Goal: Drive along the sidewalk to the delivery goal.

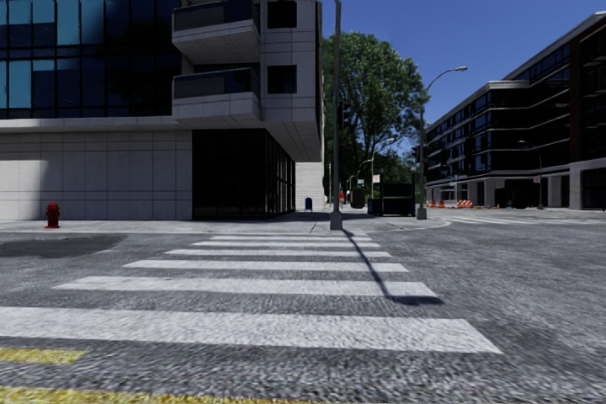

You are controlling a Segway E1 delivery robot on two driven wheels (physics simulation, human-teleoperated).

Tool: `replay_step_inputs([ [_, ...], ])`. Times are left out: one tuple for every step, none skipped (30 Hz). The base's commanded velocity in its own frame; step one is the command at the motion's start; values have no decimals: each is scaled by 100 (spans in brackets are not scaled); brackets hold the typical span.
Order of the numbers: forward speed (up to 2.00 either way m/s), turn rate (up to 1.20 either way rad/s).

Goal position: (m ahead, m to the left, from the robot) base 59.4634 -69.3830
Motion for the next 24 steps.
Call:
replay_step_inputs([
  [200,28],
  [200,28],
  [200,29],
  [200,29],
  [200,29],
  [200,26],
  [200,26],
  [200,11],
  [200,0],
  [200,0],
  [200,0],
  [200,0],
  [200,0],
  [200,0],
  [200,0],
  [200,0],
  [200,0],
  [200,0],
  [200,0],
  [200,0],
  [200,0],
  [200,0],
  [200,0],
  [200,0],
])
